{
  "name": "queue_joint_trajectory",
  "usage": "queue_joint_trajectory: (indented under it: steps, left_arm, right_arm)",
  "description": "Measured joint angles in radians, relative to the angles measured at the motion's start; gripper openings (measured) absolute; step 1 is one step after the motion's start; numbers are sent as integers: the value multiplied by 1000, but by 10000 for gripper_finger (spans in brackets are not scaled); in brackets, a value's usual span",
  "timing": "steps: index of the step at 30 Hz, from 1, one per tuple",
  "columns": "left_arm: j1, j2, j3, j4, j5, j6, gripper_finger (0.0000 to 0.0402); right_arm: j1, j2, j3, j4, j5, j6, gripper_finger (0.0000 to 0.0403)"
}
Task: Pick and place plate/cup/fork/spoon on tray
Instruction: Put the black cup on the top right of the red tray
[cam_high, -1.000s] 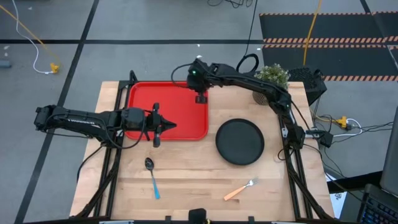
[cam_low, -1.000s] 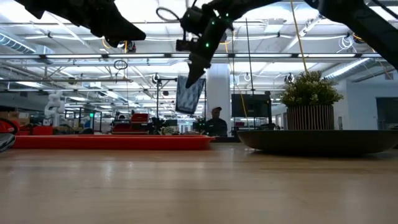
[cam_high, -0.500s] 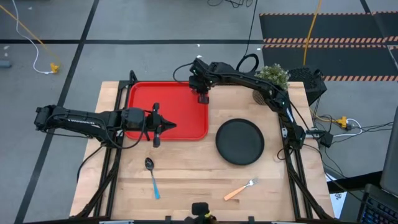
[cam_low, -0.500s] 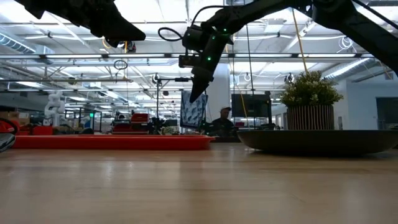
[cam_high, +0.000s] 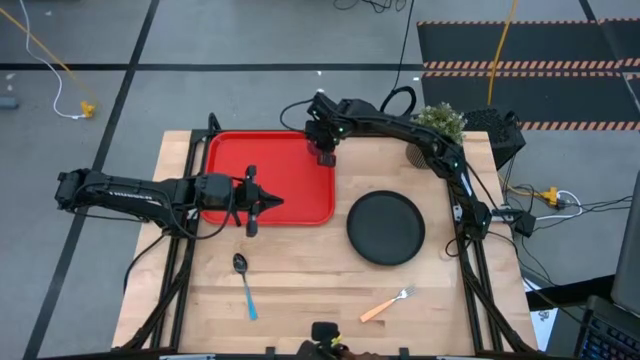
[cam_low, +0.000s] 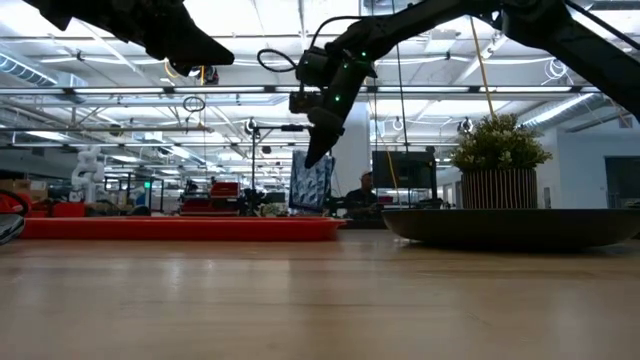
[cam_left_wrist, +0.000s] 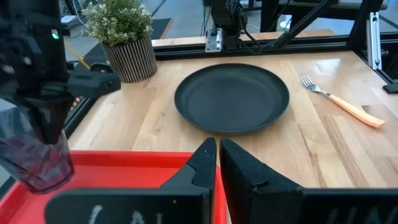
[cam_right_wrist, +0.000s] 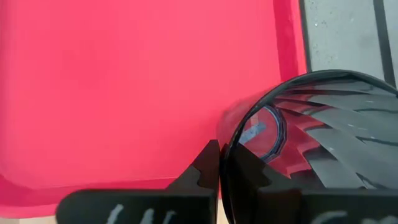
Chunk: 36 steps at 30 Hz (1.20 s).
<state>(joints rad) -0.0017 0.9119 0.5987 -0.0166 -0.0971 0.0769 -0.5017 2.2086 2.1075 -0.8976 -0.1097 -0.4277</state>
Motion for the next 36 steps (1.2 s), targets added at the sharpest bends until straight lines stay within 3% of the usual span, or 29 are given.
queue_joint_trajectory:
  steps: [13, 36]
  left_arm:
    - [0, 0, 0, 13, 0, -2, 26]
    - [0, 0, 0, 13, 0, 0, 26]
  right_arm:
    - [-3, -1, -126, 116, 4, 0, 14]
    - [-3, 0, -129, 227, 59, 8, 136]
